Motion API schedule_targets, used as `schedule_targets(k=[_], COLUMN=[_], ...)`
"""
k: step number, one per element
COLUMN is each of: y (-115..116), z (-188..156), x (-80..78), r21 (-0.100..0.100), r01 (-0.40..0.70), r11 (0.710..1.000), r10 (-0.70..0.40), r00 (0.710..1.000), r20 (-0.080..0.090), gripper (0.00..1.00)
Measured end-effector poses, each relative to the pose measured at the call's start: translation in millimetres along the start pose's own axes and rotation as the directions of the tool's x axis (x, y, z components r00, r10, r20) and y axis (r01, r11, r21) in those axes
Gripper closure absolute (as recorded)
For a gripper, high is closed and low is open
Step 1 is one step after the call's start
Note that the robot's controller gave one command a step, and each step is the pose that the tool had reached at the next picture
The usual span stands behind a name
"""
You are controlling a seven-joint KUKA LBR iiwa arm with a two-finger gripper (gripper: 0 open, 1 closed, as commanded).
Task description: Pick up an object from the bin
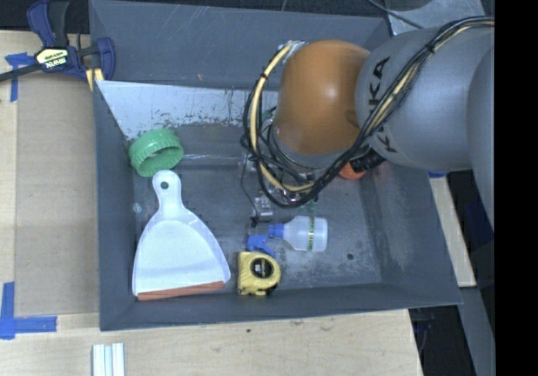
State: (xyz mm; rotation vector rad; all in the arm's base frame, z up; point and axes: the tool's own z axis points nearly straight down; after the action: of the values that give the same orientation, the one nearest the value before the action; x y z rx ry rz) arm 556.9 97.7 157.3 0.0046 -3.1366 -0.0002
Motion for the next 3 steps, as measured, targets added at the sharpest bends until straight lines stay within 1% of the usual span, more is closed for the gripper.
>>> schedule_targets(k=[1, 2, 3], y=[-69.3, -42.4, -61.5], z=[-54.2, 16.6, 64.3], x=[17.5, 28.3, 72.3], r21=[0.003, 0.003, 0.003], r01=[0.08, 0.191, 0.31], r11=[0.997, 0.982, 0.951], r10=[-0.08, -0.191, -0.31], r00=[0.997, 0.982, 0.951], r20=[0.008, 0.004, 0.002], gripper=[0.0, 0.0, 0.0])
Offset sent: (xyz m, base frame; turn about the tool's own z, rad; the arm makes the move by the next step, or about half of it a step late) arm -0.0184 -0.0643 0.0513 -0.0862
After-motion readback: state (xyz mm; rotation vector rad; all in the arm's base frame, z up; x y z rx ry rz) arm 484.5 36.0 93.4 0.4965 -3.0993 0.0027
